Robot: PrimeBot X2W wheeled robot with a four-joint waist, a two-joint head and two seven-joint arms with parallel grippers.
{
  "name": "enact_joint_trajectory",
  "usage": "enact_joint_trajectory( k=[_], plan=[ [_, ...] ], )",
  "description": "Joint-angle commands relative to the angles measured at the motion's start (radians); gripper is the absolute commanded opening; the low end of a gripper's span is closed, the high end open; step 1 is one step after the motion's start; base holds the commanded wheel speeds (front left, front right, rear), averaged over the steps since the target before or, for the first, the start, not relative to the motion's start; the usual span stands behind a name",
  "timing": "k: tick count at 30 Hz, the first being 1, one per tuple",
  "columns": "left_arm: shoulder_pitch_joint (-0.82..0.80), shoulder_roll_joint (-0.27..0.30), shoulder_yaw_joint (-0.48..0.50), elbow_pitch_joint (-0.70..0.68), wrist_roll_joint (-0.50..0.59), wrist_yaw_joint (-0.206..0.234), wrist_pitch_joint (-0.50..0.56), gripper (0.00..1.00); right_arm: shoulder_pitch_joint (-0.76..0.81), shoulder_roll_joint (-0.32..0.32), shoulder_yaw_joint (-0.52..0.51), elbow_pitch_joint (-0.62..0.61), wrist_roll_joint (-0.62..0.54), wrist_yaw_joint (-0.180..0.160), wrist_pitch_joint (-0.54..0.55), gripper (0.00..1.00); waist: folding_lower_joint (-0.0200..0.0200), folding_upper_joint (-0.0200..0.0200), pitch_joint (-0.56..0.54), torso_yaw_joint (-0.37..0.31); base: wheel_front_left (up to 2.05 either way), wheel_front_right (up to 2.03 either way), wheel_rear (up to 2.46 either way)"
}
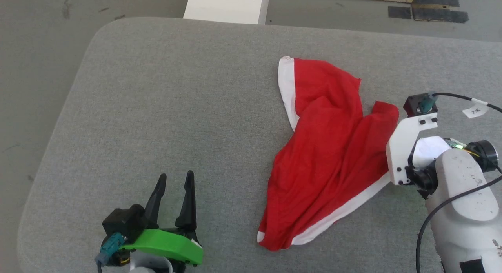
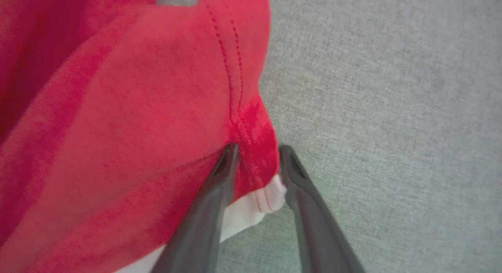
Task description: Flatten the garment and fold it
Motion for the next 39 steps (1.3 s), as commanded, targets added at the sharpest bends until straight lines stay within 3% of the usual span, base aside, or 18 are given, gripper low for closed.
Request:
enact_joint_trajectory(
  k=[1,8,16,20,25,26,27,29,32,39],
  plan=[
    [-0.014,-0.005,0.000,0.005,0.001,-0.010,-0.004,1.00,0.042,0.006,-0.001,0.012,0.025,-0.001,-0.020,0.00,0.0000,0.0114,-0.016,-0.010,0.00,0.00,0.00],
    [-0.006,-0.009,-0.002,0.029,-0.009,-0.020,-0.004,1.00,0.154,-0.017,-0.078,-0.209,0.140,-0.001,-0.124,0.00,0.0000,0.0114,-0.092,-0.061,0.00,0.00,0.00],
    [0.014,-0.009,-0.013,0.050,-0.028,-0.021,0.013,1.00,0.511,0.044,-0.216,-0.507,0.231,-0.001,-0.055,0.00,0.0000,0.0114,-0.152,-0.129,0.00,0.00,0.00],
    [0.021,-0.008,-0.022,0.056,-0.036,-0.020,0.037,1.00,0.634,0.057,-0.246,-0.526,0.302,-0.001,-0.047,0.00,0.0000,0.0114,-0.162,-0.139,0.00,0.00,0.00],
    [0.027,-0.009,-0.030,0.058,-0.056,-0.012,0.086,1.00,0.687,0.058,-0.231,-0.469,0.407,-0.001,-0.118,0.00,0.0000,0.0114,-0.174,-0.136,0.00,0.00,0.00],
    [0.028,-0.008,-0.032,0.054,-0.056,-0.010,0.094,1.00,0.686,0.058,-0.228,-0.460,0.416,-0.001,-0.133,0.18,0.0000,0.0114,-0.176,-0.134,0.00,0.00,0.00],
    [0.030,-0.007,-0.033,0.052,-0.060,-0.006,0.108,1.00,0.683,0.058,-0.219,-0.454,0.424,-0.001,-0.152,1.00,0.0000,0.0114,-0.178,-0.133,0.00,0.00,0.00],
    [0.031,-0.004,-0.041,0.045,-0.063,0.000,0.143,1.00,0.674,0.058,-0.212,-0.449,0.436,-0.001,-0.188,1.00,0.0000,0.0114,-0.184,-0.131,0.00,0.00,0.00],
    [0.027,-0.001,-0.077,-0.017,-0.077,0.037,0.313,1.00,0.646,0.058,-0.230,-0.475,0.419,-0.001,-0.285,1.00,0.0000,0.0114,-0.195,-0.125,0.00,0.00,0.00],
    [0.021,0.028,-0.209,-0.121,-0.079,0.103,0.751,1.00,0.624,0.058,-0.253,-0.474,0.402,-0.001,-0.322,1.00,0.0000,0.0114,-0.193,-0.119,0.00,0.00,0.00]
  ],
)
